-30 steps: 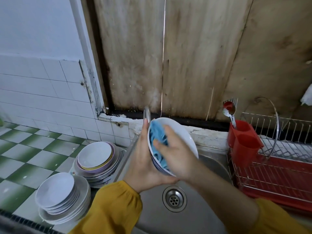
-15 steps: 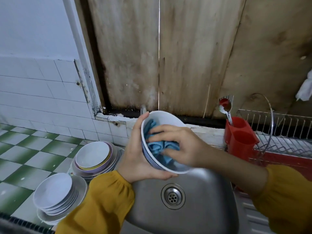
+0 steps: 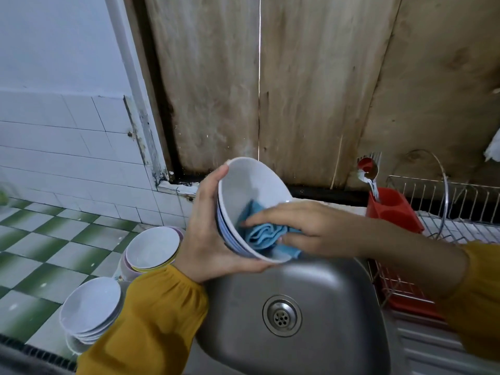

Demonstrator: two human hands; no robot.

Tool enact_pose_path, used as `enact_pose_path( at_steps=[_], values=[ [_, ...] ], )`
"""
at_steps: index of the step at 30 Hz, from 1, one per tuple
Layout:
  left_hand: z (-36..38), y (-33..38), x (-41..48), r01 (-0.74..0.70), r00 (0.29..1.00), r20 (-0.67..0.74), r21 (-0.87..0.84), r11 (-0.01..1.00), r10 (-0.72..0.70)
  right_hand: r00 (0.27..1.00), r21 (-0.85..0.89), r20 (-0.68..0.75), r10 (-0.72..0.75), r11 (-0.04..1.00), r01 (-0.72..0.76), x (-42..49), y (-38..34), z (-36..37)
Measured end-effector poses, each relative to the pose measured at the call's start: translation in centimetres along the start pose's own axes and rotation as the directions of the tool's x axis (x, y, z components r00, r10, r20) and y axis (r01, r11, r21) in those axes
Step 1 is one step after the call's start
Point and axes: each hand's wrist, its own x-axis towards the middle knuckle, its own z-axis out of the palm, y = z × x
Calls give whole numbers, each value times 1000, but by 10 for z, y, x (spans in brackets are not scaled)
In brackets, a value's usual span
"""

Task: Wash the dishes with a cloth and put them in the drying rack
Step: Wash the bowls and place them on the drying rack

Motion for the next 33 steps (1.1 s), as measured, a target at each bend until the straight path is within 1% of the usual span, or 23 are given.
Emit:
enact_pose_path(
  at_steps=[2, 4, 5, 6, 7, 8, 9, 11, 13, 14, 15, 16, 18, 20, 21, 22, 24, 26, 28, 29, 30, 31, 33],
  values=[
    [-3, -4, 1, 6, 999, -41, 54, 999, -4, 998, 281, 61, 20, 959, -36, -5, -8, -2],
    [-3, -5, 0, -2, 998, -61, 49, 999, 5, 995, 246, 98, -5, 969, -19, -4, -6, -10],
    [-2, -4, -2, -4, 998, -60, 42, 999, 7, 990, 145, 132, -46, 989, 27, -2, -1, -14],
    [-1, -2, -3, -5, 999, -53, 26, 1000, 6, 981, -11, 169, -99, 995, 102, 2, 6, -18],
    [2, 0, -3, 3, 999, -47, -6, 1000, -4, 968, -232, 182, -171, 949, 212, 6, 15, -22],
    [4, 1, -5, 16, 999, -38, -45, 999, -18, 955, -445, 169, -245, 845, 296, 10, 24, -26],
    [7, 3, -6, 26, 999, -21, -88, 996, -28, 935, -604, 144, -323, 720, 341, 13, 30, -30],
    [13, 6, -11, 42, 999, 29, -170, 985, -38, 844, -736, 98, -527, 532, 418, 18, 35, -37],
    [17, 10, -15, 66, 997, 60, -231, 971, -54, 736, -754, 69, -674, 448, 481, 21, 36, -39],
    [16, 11, -17, 60, 997, 64, -232, 971, -46, 715, -751, 54, -697, 444, 489, 21, 35, -37],
    [14, 12, -19, 41, 998, 59, -218, 975, -29, 724, -744, 40, -689, 463, 482, 20, 33, -31],
    [11, 10, -20, 17, 999, 50, -189, 982, -7, 757, -727, 38, -652, 502, 469, 18, 31, -24],
    [2, 5, -19, -13, 1000, 20, -104, 995, 15, 854, -645, 59, -517, 633, 428, 11, 27, -8],
    [-5, 0, -15, -21, 1000, -2, -1, 1000, 21, 933, -431, 89, -347, 832, 350, 4, 17, 4],
    [-7, -3, -13, -28, 1000, -2, 55, 998, 29, 961, -273, 102, -256, 922, 275, 1, 9, 8],
    [-6, -6, -12, -33, 999, -2, 102, 994, 33, 981, -117, 106, -162, 978, 174, 0, 0, 11],
    [-2, -10, -12, -10, 1000, -10, 121, 993, 12, 998, 131, 66, -7, 991, -2, -1, -15, 17],
    [1, -13, -15, 20, 1000, -24, 93, 996, -18, 998, 247, 19, 53, 967, -56, 1, -16, 20],
    [-1, -14, -19, 10, 1000, -21, 127, 992, -7, 996, 180, 92, 15, 983, -31, 4, -6, 19],
    [-1, -13, -20, 8, 1000, -19, 132, 991, -6, 993, 77, 117, -21, 997, 12, 5, 4, 21],
    [-1, -11, -20, 19, 1000, -18, 115, 993, -17, 994, -64, 93, -59, 996, 65, 6, 15, 22],
    [0, -9, -20, 34, 999, -16, 87, 996, -33, 996, -212, 30, -87, 973, 92, 7, 26, 24],
    [8, -7, -21, 51, 999, 2, 39, 998, -51, 981, -440, -152, -120, 897, 42, 11, 37, 24]
  ],
)
